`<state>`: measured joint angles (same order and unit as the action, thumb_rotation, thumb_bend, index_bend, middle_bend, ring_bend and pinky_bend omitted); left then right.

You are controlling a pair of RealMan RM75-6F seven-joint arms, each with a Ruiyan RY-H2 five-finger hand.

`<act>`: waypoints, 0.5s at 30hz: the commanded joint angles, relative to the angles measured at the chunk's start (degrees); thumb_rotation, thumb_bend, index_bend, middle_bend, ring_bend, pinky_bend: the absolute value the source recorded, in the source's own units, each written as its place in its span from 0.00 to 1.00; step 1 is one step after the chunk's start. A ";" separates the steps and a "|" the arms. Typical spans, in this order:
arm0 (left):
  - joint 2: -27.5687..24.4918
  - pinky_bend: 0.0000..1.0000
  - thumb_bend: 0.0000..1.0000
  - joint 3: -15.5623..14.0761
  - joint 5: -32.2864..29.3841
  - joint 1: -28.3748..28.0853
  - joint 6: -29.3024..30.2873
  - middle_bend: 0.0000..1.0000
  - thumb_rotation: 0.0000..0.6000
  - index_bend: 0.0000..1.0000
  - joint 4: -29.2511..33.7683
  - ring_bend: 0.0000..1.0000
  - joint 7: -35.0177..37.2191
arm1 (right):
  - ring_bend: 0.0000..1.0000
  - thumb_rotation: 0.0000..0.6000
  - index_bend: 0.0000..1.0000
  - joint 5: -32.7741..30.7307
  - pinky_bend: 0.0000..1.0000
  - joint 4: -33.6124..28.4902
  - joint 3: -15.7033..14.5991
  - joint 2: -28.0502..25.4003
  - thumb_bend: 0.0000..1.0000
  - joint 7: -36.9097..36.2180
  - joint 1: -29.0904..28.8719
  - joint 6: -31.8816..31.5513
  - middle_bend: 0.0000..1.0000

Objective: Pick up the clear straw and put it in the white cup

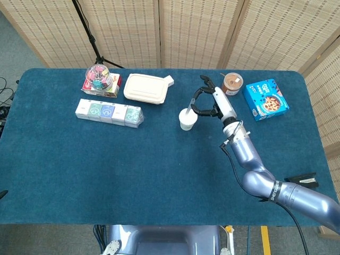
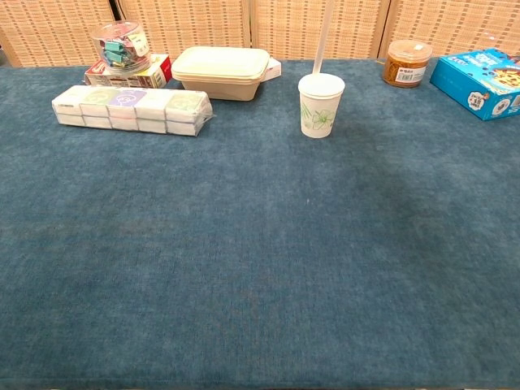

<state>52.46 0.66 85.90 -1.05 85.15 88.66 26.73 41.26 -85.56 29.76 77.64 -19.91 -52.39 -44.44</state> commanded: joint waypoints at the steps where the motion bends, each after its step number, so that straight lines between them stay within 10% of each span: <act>1: 0.01 0.00 0.04 0.01 -0.01 0.01 0.01 0.00 1.00 0.00 -0.03 0.00 0.01 | 0.00 1.00 0.58 0.34 0.00 0.27 -0.01 -0.02 0.46 0.08 -0.02 0.25 0.05; 15: 0.10 0.00 0.04 -0.07 0.14 0.26 0.27 0.00 1.00 0.00 -0.17 0.00 0.06 | 0.00 1.00 0.58 2.21 0.00 3.68 -1.51 2.04 0.46 -0.09 0.75 0.62 0.05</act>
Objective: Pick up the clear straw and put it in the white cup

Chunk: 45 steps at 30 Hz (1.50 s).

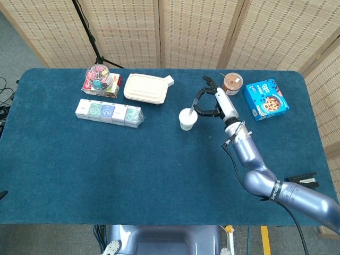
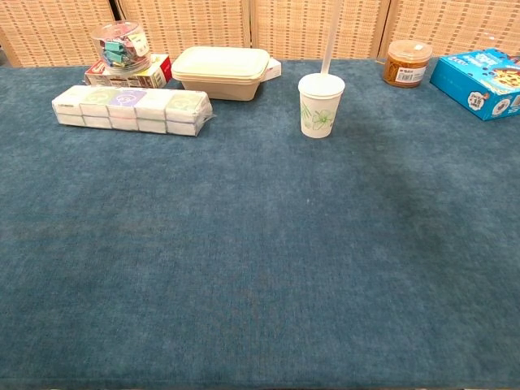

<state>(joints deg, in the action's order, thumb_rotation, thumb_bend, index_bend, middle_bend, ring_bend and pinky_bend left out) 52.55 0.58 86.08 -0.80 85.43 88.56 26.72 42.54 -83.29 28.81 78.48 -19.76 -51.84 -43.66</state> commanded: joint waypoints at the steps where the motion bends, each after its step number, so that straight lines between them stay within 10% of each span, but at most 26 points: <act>1: 0.02 0.00 0.04 0.04 -0.10 -0.02 -0.10 0.00 1.00 0.00 -0.11 0.00 0.11 | 0.00 1.00 0.58 1.38 0.00 2.29 -0.82 1.77 0.46 -0.34 0.17 0.02 0.05; 33: -0.07 0.00 0.04 0.14 -0.52 -0.24 -1.04 0.00 1.00 0.00 -0.16 0.00 0.14 | 0.00 1.00 0.53 5.02 0.00 11.02 -1.96 8.39 0.46 1.11 0.01 0.05 0.04; 45: -0.17 0.00 0.04 0.08 -0.26 -0.08 -0.75 0.00 1.00 0.00 -0.53 0.00 0.81 | 0.00 1.00 0.40 5.63 0.00 10.04 -1.49 8.43 0.27 1.99 0.25 -0.27 0.02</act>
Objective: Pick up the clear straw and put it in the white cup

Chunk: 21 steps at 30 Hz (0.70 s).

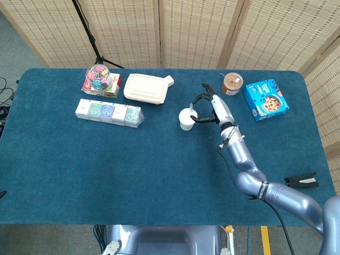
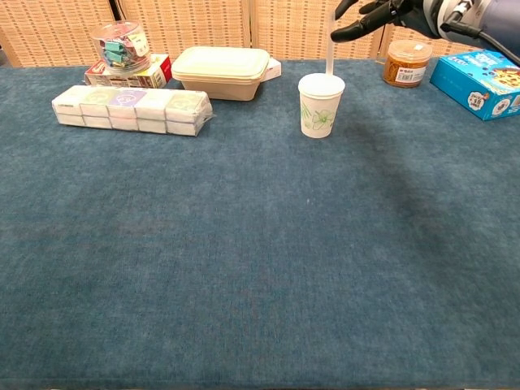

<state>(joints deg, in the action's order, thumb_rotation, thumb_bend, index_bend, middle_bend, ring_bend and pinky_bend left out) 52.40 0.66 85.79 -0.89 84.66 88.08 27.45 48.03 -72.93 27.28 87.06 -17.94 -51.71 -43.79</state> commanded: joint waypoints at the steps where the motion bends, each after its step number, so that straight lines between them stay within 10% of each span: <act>1: -0.02 0.00 0.04 -0.01 0.02 0.03 0.05 0.00 1.00 0.00 -0.08 0.00 0.16 | 0.00 1.00 0.40 0.21 0.00 -0.51 0.06 -0.26 0.27 0.26 0.19 -0.23 0.02; 13: 0.14 0.00 0.04 -0.21 0.79 0.25 0.74 0.00 1.00 0.00 -0.32 0.00 0.10 | 0.00 1.00 0.36 4.75 0.00 -10.05 0.33 -7.21 0.26 1.45 4.25 -4.59 0.02; 21: 0.46 0.00 0.03 -0.49 1.80 0.69 2.01 0.00 1.00 0.00 -0.61 0.00 -0.19 | 0.00 1.00 0.29 17.15 0.00 -16.05 -6.08 -15.70 0.26 7.80 12.33 -14.39 0.00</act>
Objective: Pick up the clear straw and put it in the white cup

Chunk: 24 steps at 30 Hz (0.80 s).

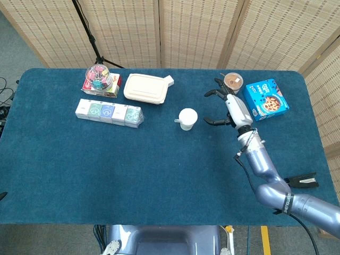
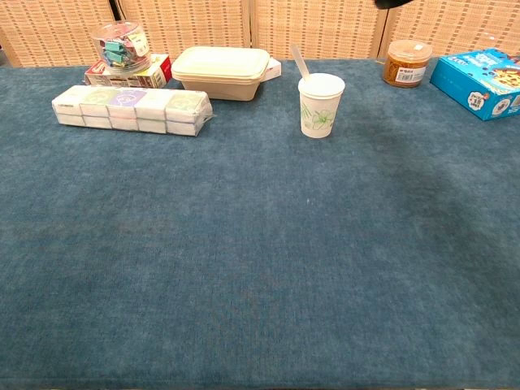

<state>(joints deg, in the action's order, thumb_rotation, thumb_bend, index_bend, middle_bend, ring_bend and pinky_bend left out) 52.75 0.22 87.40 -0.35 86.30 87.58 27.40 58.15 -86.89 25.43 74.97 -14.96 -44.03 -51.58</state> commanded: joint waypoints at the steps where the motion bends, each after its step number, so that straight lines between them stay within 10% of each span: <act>1: 0.25 0.00 0.03 -0.03 0.27 0.27 0.71 0.00 1.00 0.00 -0.17 0.00 -0.43 | 0.00 1.00 0.28 10.62 0.00 -2.26 -6.35 -4.43 0.26 7.31 6.87 -10.67 0.00; 10: 1.10 0.00 0.01 -0.12 0.82 0.97 2.42 0.00 1.00 0.00 -0.26 0.00 -2.74 | 0.00 1.00 0.08 20.83 0.00 -3.96 -16.32 -10.02 0.02 16.23 18.26 -23.72 0.00; 24: 1.82 0.00 0.00 -0.22 1.51 1.18 3.41 0.00 1.00 0.00 0.15 0.00 -6.52 | 0.00 1.00 0.00 25.79 0.00 -10.02 -23.55 -11.20 0.00 22.99 32.42 -38.65 0.00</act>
<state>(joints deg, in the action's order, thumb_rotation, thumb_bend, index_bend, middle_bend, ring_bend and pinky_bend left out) 54.55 -0.03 88.93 0.86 89.75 87.70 20.90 82.54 -96.86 3.03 62.88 7.11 -13.59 -88.04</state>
